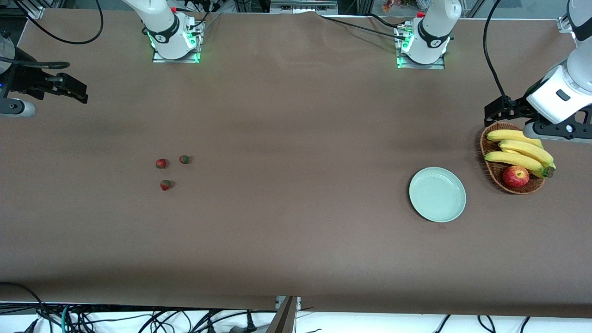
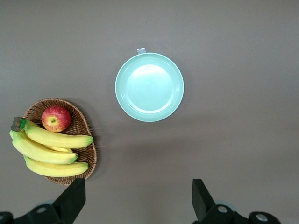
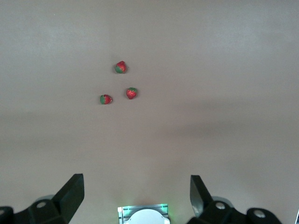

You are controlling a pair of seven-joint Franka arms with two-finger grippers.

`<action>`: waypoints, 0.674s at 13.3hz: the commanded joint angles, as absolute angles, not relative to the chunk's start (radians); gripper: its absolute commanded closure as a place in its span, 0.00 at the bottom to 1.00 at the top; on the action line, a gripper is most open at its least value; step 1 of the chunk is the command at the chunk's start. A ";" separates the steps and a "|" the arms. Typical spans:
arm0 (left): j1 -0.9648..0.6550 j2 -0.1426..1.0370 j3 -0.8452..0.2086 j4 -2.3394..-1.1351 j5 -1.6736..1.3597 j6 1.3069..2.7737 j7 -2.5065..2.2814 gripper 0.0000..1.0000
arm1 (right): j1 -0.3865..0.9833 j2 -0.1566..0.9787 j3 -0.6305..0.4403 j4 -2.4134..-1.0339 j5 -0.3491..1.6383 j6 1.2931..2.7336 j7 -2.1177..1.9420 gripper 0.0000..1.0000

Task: Collect all strawberries into plate
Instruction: 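Reach the right gripper down toward the three strawberries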

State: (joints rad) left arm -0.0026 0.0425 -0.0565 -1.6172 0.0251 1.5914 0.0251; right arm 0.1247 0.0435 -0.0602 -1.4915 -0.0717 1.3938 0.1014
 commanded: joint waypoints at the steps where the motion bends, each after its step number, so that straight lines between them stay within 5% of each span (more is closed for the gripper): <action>1: 0.006 0.034 -0.063 -1.620 0.008 1.585 0.041 0.00 | 0.115 0.043 -0.058 -1.483 -0.055 1.381 0.083 0.00; 9: 0.006 0.035 -0.063 -1.620 0.008 1.580 0.041 0.00 | 0.118 0.077 -0.057 -1.485 -0.046 1.423 0.104 0.00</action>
